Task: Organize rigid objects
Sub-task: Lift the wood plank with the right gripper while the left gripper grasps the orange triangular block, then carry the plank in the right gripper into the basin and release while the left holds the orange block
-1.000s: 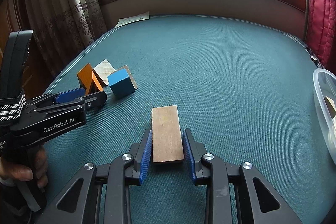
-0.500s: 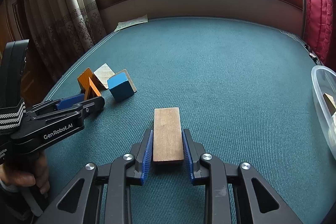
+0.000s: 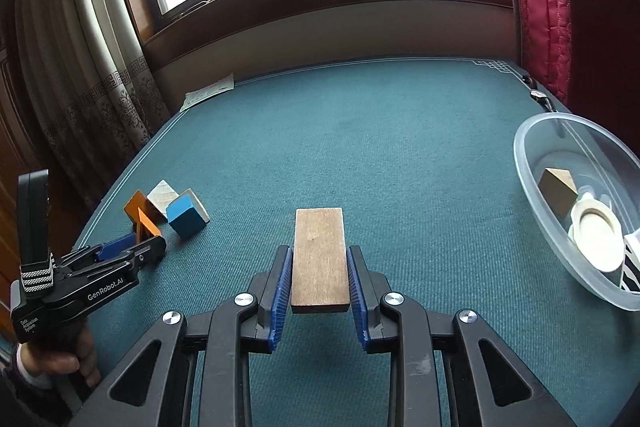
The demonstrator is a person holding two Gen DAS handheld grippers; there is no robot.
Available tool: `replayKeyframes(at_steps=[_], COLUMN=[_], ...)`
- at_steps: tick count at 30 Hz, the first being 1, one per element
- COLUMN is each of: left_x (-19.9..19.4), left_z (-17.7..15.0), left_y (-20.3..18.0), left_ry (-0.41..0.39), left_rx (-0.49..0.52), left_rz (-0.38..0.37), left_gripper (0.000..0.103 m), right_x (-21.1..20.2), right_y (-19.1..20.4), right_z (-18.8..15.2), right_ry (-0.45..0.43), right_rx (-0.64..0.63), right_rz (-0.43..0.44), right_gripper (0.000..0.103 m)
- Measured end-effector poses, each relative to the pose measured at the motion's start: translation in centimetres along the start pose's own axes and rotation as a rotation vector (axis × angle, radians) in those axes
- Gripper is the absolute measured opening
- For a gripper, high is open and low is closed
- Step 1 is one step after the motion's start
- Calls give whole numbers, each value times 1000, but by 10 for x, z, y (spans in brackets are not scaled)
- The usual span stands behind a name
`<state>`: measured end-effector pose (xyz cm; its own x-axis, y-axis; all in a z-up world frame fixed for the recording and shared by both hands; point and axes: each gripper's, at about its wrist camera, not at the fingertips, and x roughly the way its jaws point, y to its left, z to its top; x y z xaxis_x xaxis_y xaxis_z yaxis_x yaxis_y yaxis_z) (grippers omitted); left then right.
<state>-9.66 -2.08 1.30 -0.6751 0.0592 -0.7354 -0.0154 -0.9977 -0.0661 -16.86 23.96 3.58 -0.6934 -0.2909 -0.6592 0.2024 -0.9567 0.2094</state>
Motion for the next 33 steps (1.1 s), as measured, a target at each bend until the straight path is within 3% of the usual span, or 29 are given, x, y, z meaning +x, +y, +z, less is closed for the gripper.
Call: replayKeyframes(at_steps=[12, 27, 33], left_x=[-1, -7, -10], left_z=[-1, -2, -3], left_y=[-1, -8, -11], left_ry=[1, -2, -7], left_rx=[-4, -22, -22], left_rz=[22, 29, 32], left_gripper=[46, 43, 43], right_x=[-40, -56, -58], right_y=[-69, -139, -154], right_z=[15, 17, 11], right_ry=[-120, -172, -182], right_rx=[133, 280, 331], right_rz=[-146, -293, -324], right_gripper=[29, 29, 38])
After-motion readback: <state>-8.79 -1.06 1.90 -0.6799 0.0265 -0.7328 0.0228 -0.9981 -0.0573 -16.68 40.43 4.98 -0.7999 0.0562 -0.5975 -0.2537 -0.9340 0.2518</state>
